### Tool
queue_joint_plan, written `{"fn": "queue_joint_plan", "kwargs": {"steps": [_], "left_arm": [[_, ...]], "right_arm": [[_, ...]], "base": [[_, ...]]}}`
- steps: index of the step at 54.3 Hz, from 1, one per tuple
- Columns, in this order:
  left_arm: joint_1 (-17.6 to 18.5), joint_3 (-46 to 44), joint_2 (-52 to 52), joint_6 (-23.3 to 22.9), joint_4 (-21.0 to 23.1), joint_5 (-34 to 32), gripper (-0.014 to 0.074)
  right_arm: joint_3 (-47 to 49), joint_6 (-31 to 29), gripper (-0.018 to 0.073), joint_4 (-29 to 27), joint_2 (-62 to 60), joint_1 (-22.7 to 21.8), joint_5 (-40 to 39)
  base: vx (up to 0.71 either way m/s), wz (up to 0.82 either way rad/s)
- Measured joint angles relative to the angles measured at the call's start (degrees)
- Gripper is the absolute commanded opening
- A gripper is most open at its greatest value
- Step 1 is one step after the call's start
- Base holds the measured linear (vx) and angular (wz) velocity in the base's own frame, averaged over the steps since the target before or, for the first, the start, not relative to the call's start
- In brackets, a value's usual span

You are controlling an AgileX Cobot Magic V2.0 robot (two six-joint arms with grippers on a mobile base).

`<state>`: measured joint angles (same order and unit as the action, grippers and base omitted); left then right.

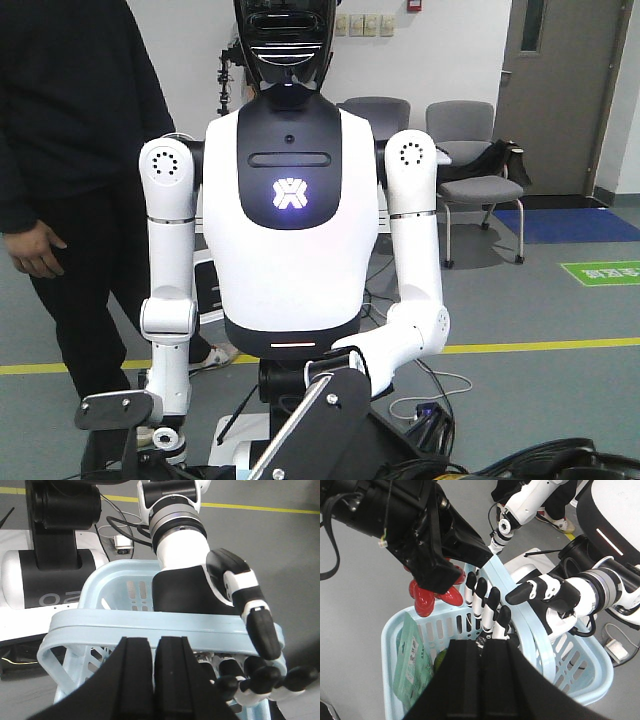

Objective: Pick snacks and fruit into basket

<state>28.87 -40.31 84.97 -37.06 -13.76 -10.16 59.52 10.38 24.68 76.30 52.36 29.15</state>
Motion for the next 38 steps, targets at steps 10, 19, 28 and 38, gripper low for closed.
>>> {"fn": "queue_joint_plan", "kwargs": {"steps": [10, 19, 28, 38], "left_arm": [[0.0, 0.0, 1.9, 0.0, 0.0, -0.9, 0.0196], [0.0, 0.0, 2.6, 0.0, 0.0, -1.6, 0.023], [0.5, 0.0, 2.6, -1.3, 0.0, -3.6, 0.0248], [1.6, 0.0, 2.6, -2.5, -0.1, -3.7, 0.0248]], "right_arm": [[0.0, 0.0, -0.001, 0.0, 0.0, 0.0, 0.0], [0.0, 0.0, -0.001, 0.0, 0.0, 0.0, 0.0], [0.0, 0.0, -0.001, 0.0, 0.0, 0.0, -0.5], [0.0, 0.1, -0.001, 0.0, 0.0, 0.0, -1.9]], "base": [[0.0, 0.0], [0.0, 0.0], [0.0, 0.0], [0.0, 0.0]]}}
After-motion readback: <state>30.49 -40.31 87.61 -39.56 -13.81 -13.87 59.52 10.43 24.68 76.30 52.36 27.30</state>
